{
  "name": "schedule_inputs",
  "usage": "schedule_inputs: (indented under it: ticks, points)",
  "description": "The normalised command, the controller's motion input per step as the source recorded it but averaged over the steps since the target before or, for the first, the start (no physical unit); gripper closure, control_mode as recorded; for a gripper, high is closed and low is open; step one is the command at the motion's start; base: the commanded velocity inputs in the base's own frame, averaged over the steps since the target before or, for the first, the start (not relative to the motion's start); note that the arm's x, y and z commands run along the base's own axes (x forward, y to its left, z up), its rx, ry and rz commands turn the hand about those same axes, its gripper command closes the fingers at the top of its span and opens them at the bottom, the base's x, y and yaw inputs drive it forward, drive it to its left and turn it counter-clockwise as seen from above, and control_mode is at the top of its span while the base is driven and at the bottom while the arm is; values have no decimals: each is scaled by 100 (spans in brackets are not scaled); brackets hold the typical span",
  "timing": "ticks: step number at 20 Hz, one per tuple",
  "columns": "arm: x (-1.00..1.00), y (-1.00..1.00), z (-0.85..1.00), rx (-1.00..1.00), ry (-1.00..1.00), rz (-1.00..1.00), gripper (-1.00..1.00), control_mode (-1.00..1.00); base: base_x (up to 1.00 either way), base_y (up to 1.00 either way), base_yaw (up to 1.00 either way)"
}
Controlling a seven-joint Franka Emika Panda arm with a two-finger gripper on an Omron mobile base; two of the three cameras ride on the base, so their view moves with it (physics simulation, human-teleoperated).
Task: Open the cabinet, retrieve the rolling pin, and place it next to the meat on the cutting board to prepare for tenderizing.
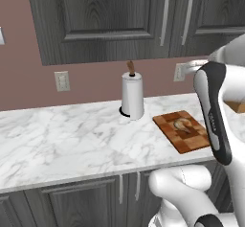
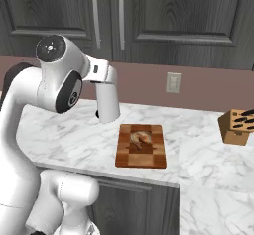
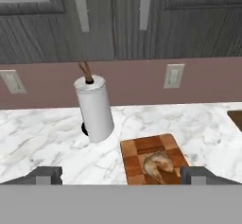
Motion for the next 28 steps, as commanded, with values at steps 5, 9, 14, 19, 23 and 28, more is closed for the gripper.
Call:
schedule_inputs:
  ticks: [5, 9, 14, 19, 23, 28]
  points:
    - [-30, -1, 64, -1, -30, -5, -100, -100, 0, 0, 0]
    - [-17, -5, 63, -3, -27, -6, -100, -100, 0, 0, 0]
    - [-7, 0, 47, -2, -25, -4, -100, -100, 0, 0, 0]
    - [0, 1, 13, -1, -23, -2, -100, -100, 0, 0, 0]
    - [0, 3, 0, 0, -4, 0, -100, -100, 0, 0, 0]
    - [4, 5, 0, -1, 0, -1, -100, -100, 0, 0, 0]
